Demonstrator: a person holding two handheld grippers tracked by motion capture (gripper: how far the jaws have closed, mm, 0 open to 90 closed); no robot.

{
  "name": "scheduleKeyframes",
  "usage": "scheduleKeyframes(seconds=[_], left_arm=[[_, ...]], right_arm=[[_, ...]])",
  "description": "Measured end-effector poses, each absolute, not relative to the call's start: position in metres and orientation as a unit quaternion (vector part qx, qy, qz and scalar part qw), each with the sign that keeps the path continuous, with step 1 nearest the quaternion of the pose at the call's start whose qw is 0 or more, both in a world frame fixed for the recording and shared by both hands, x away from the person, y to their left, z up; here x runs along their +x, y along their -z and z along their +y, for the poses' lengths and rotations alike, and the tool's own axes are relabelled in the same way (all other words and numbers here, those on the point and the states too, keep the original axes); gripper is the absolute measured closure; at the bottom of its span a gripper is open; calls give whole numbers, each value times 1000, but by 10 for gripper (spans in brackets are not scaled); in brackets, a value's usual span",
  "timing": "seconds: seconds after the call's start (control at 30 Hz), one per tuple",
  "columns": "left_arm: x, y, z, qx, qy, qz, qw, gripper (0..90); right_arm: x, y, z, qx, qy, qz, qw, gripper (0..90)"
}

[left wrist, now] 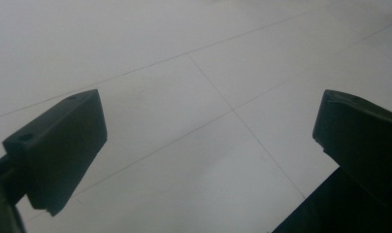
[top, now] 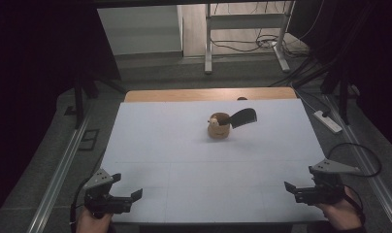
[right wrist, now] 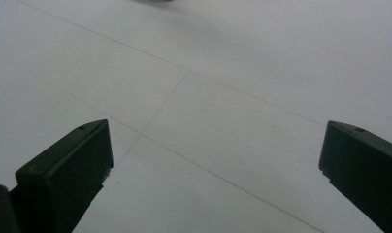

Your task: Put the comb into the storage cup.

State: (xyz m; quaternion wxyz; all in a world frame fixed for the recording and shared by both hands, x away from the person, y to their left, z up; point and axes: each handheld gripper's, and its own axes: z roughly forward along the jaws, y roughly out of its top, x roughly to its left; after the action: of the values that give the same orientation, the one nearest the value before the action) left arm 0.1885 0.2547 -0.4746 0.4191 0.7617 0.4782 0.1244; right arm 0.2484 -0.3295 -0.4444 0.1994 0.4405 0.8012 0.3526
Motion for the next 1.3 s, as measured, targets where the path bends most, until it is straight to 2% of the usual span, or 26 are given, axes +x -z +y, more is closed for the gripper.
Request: scheduleKeyframes(seconds=[1.3], left_arm=[[188,475,256,759,-122,479,423,0]], right_arm=[[236,457,-339,470,-280,813,201,0]])
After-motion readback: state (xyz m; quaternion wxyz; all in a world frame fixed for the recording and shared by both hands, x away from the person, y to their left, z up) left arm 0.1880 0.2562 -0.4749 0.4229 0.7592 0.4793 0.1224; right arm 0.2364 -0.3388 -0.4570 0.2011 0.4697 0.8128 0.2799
